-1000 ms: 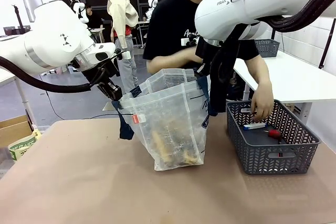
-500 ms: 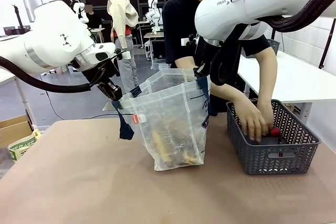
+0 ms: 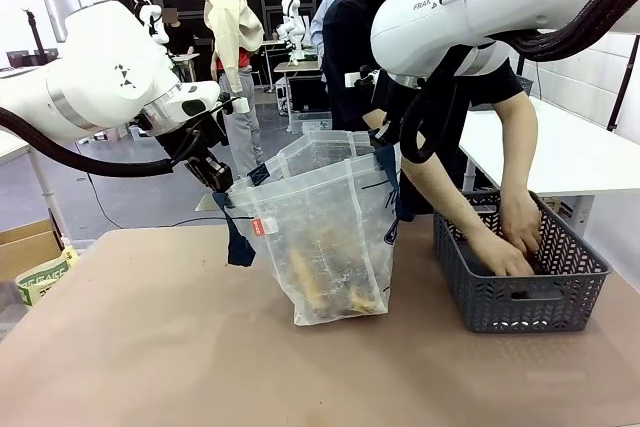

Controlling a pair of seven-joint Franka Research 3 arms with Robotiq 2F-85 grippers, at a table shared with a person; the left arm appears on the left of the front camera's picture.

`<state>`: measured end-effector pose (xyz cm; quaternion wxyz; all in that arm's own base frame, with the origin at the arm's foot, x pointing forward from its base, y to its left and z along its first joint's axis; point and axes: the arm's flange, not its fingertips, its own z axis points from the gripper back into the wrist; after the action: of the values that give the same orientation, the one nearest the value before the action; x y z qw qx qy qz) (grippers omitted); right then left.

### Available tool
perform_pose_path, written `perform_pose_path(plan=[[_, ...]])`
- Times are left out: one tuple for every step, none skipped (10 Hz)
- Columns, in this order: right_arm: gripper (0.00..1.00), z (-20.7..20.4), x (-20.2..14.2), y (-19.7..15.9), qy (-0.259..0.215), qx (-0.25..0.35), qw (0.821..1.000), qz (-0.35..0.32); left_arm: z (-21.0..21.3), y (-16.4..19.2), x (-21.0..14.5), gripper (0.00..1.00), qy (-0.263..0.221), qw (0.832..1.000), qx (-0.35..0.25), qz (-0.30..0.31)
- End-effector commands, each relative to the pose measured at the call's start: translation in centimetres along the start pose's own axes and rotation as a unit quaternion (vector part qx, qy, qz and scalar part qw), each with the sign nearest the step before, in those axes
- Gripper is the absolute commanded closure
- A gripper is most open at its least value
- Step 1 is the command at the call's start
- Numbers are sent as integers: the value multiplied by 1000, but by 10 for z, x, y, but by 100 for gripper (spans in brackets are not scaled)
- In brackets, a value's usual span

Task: Transfer purchased items from the store into the shopping bag.
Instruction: Move the Reusable shopping bag to the right side of the table.

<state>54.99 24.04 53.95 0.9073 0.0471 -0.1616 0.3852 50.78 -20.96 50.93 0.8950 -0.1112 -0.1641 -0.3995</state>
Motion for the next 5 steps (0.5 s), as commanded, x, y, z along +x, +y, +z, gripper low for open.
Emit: perform_pose_path(plan=[[100,2,0,-1,-2,-1,1000,-2,1,1,-1,100,0,1000,0,3],[100,2,0,-1,-2,-1,1000,-2,1,1,-1,100,0,1000,0,3],[100,2,0,-1,-2,-1,1000,-2,1,1,-1,100,0,1000,0,3],[100,2,0,-1,-2,-1,1000,-2,1,1,-1,100,0,1000,0,3],[100,2,0,-1,-2,-1,1000,-2,1,1,-1,100,0,1000,0,3]])
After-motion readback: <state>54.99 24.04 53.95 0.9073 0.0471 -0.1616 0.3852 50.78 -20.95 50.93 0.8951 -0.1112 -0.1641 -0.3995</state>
